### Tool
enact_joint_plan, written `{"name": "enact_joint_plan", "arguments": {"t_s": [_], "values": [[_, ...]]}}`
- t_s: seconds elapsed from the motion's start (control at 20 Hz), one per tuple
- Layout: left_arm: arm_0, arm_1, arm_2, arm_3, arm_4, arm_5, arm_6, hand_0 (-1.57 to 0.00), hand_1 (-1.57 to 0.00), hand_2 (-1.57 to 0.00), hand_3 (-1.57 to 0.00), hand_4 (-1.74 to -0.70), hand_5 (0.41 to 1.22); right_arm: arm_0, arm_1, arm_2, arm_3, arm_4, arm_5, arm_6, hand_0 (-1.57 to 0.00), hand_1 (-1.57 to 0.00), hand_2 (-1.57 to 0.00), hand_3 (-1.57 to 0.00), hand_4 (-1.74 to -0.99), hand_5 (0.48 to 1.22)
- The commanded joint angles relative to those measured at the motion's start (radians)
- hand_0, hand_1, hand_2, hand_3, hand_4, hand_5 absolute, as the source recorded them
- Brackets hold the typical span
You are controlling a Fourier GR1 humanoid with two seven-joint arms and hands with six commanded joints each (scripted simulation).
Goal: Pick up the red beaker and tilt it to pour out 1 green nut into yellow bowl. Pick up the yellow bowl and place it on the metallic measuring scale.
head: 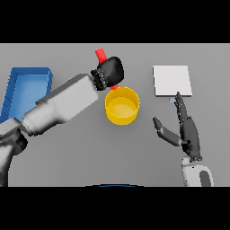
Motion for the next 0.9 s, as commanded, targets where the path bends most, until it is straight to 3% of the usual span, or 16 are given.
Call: {"name": "enact_joint_plan", "arguments": {"t_s": [0.0, 0.15, 0.35, 0.4, 0.6, 0.85], "values": [[-0.008, -0.006, -0.02, 0.015, -0.02, 0.01, -0.004, -1.57, -1.57, -1.57, -1.56, -1.74, 1.221, -0.003, -0.002, -0.002, -0.005, 0.0, 0.0, 0.008, 0.0, 0.0, 0.0, 0.0, -1.13, 0.565], [-0.03, -0.009, -0.064, 0.016, -0.064, 0.025, -0.022, -1.57, -1.57, -1.57, -1.57, -1.73, 1.221, 0.009, -0.005, 0.01, -0.002, 0.016, 0.002, -0.023, 0.0, 0.0, 0.0, 0.0, -1.136, 0.578], [-0.077, -0.014, -0.119, 0.019, -0.123, 0.023, -0.041, -1.57, -1.57, -1.57, -1.57, -1.73, 1.221, -0.006, -0.002, 0.0, -0.009, 0.004, -0.003, -0.005, 0.0, 0.0, 0.0, 0.0, -1.13, 0.577], [-0.096, -0.014, -0.135, 0.017, -0.14, 0.031, -0.054, -1.57, -1.57, -1.57, -1.57, -1.73, 1.221, 0.009, -0.003, 0.005, -0.011, 0.008, 0.0, -0.024, 0.0, 0.0, 0.0, 0.0, -1.128, 0.575], [-0.242, 0.001, -0.141, 0.059, -0.176, 0.038, -0.11, -1.57, -1.57, -1.57, -1.57, -1.73, 1.221, 0.017, 0.008, 0.01, -0.021, 0.009, -0.006, -0.015, 0.0, 0.0, 0.0, 0.0, -1.138, 0.565], [-0.392, 0.072, 0.023, 0.186, -0.104, 0.092, -0.086, -1.57, -1.57, -1.57, -1.57, -1.72, 1.221, -0.001, 0.003, 0.012, 0.008, 0.006, 0.006, -0.038, 0.0, 0.0, 0.0, 0.0, -1.128, 0.554]]}}
